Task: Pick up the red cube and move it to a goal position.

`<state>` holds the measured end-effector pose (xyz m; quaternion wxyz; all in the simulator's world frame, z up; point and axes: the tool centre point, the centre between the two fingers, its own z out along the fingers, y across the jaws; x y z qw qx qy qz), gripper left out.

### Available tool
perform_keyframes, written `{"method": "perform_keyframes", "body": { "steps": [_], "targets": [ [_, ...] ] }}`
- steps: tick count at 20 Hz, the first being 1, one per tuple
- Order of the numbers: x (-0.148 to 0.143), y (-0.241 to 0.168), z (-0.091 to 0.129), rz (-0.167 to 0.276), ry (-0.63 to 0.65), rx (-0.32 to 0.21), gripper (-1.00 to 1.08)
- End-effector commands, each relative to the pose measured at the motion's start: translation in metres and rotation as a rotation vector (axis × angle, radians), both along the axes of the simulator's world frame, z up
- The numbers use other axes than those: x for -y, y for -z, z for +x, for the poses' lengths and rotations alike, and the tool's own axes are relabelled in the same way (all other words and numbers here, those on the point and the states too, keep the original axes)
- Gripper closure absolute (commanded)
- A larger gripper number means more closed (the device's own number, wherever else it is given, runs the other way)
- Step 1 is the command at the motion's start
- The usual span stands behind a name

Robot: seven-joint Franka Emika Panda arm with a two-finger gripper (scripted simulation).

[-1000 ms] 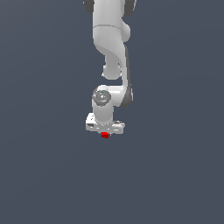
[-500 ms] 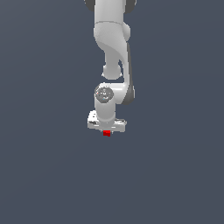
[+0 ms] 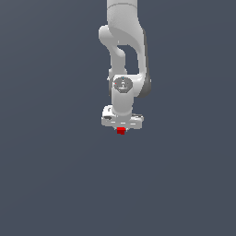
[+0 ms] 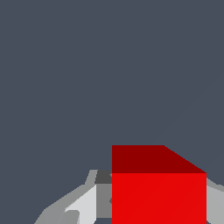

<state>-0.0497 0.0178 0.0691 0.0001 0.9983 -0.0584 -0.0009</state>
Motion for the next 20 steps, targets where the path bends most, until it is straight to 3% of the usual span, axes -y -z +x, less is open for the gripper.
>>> {"method": "perform_keyframes", "body": {
  "steps": [1, 11, 20],
  "targets": [
    [-0.016, -0.014, -0.011, 0.0, -0.001, 0.002, 1.08],
    [-0.059, -0.052, -0.039, -0.001, -0.001, 0.002, 1.08],
    [-0.065, -0.058, -0.041, 0.0, -0.001, 0.002, 1.08]
  ]
}}
